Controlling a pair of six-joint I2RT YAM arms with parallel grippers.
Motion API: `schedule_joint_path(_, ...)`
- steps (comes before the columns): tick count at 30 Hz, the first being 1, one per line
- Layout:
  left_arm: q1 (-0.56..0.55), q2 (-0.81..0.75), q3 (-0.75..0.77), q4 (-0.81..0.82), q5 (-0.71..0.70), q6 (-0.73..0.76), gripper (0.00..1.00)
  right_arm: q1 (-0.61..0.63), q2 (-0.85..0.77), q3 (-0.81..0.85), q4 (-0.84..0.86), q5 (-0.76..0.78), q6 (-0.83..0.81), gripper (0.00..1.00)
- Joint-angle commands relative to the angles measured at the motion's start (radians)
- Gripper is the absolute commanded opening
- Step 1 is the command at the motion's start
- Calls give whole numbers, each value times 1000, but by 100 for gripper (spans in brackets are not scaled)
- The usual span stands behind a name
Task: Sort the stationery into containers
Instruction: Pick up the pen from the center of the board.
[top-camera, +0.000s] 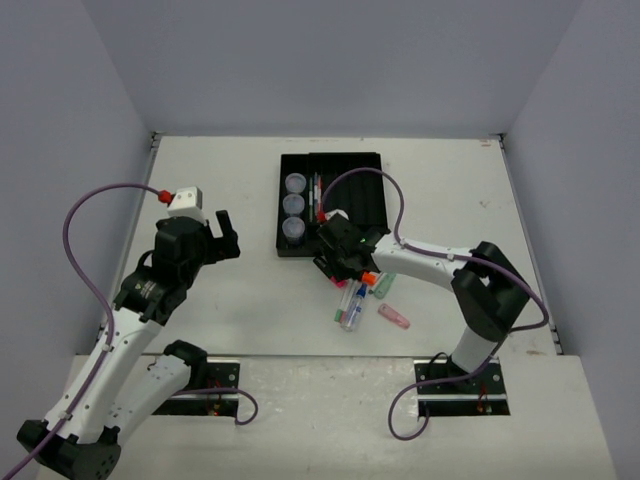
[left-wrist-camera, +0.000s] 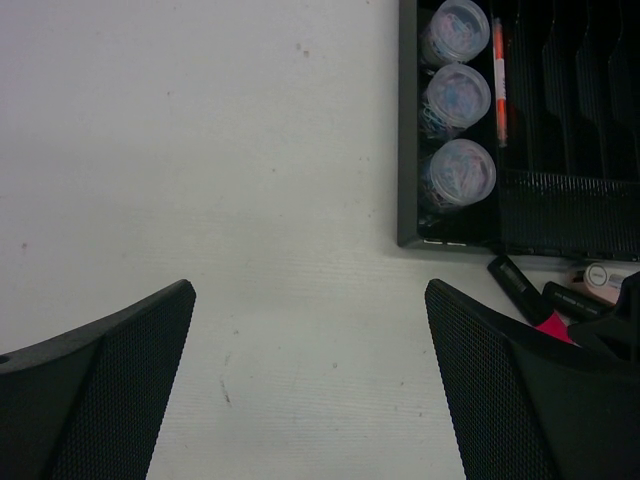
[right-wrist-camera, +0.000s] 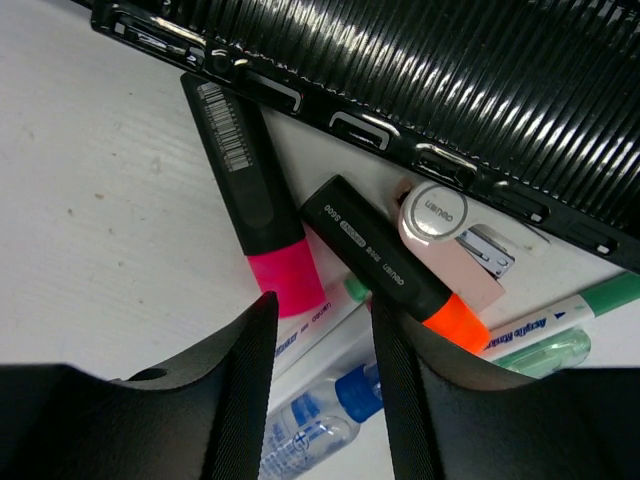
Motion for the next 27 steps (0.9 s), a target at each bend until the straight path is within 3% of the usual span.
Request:
schedule_joint_path(1, 8, -15, -10, 41, 14, 27, 100, 15, 40, 50, 37, 44, -18, 43)
schedule_joint_path(24, 9, -29, -11, 45, 19, 29, 100, 83, 227, 145, 19, 1, 10, 38)
schedule_joint_path(25, 9, -29, -11, 44, 19, 29, 100, 87, 224, 144, 15, 0, 18, 31)
schedule_joint_path(27, 9, -30, -11, 45, 19, 29, 100, 92, 217, 139, 8, 1, 29, 4)
